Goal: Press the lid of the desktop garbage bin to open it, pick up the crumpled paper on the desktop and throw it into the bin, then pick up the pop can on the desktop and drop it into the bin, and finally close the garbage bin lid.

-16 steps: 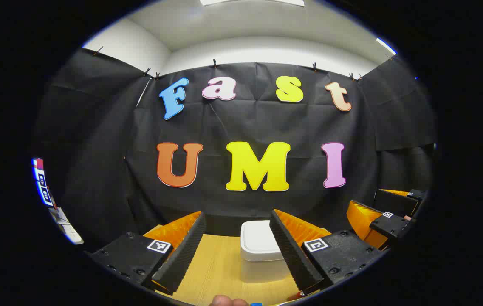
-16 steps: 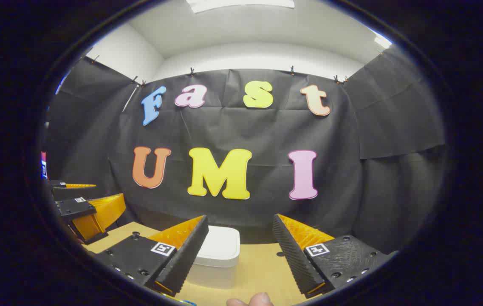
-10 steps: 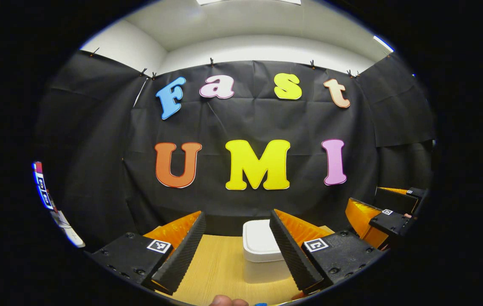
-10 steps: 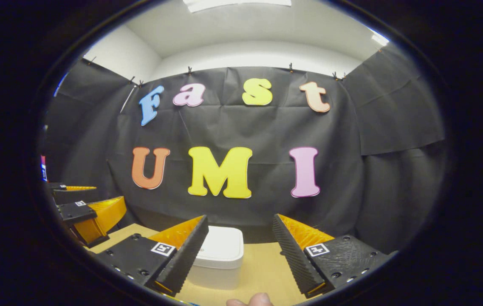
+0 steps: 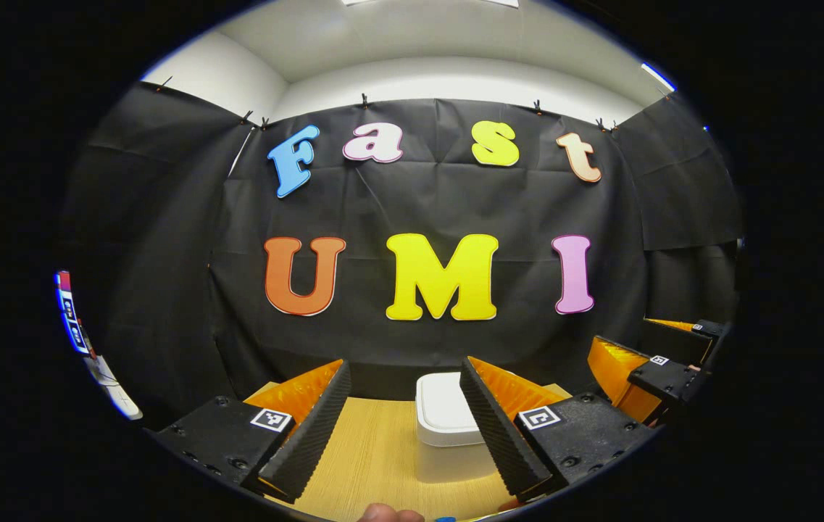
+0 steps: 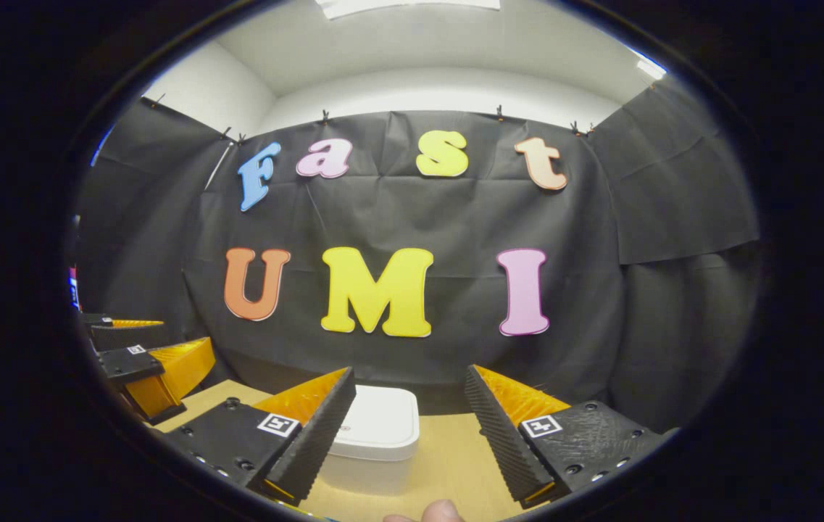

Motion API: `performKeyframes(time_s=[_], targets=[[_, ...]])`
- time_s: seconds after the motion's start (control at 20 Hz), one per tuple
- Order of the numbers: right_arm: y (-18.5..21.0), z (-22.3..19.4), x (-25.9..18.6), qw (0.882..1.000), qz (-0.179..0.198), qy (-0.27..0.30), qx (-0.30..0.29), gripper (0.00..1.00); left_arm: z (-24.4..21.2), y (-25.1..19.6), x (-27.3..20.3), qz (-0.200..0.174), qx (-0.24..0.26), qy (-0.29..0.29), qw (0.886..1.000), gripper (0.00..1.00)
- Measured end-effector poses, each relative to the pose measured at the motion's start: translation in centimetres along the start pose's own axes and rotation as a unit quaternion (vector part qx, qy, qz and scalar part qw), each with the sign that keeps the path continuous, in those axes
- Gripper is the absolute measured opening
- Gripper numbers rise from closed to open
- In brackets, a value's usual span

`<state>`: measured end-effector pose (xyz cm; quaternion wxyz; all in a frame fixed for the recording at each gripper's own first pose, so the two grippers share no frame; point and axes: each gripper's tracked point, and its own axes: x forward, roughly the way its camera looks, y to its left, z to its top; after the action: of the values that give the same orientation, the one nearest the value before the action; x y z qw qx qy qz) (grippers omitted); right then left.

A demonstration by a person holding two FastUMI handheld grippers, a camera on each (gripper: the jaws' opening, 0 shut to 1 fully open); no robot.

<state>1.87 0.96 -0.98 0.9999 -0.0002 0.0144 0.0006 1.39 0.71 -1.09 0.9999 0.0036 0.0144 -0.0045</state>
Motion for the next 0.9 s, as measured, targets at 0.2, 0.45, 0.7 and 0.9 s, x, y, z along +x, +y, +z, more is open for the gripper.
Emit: performKeyframes(time_s=[0.2,0.45,0.7,0.9], targets=[[0.0,-0.2,0.1,1.0,0.001,0.003,0.001,0.95,-0.1,-0.1,0.0,-0.001,0.002,0.001,1.0,0.98],[-0.3,-0.7,1.0,1.0,0.005,0.011,-0.002,0.95,-0.1,-0.2,-0.1,0.001,0.003,0.003,1.0,0.97],[-0.3,-2.0,3.1,0.999,0.014,0.034,-0.012,0.97,-0.2,-0.4,-0.6,0.005,0.003,0.004,1.0,0.97],[1.5,-4.3,5.6,0.996,0.043,0.075,-0.009,0.95,-0.7,-0.4,-1.1,0.012,0.001,0.012,1.0,0.97]])
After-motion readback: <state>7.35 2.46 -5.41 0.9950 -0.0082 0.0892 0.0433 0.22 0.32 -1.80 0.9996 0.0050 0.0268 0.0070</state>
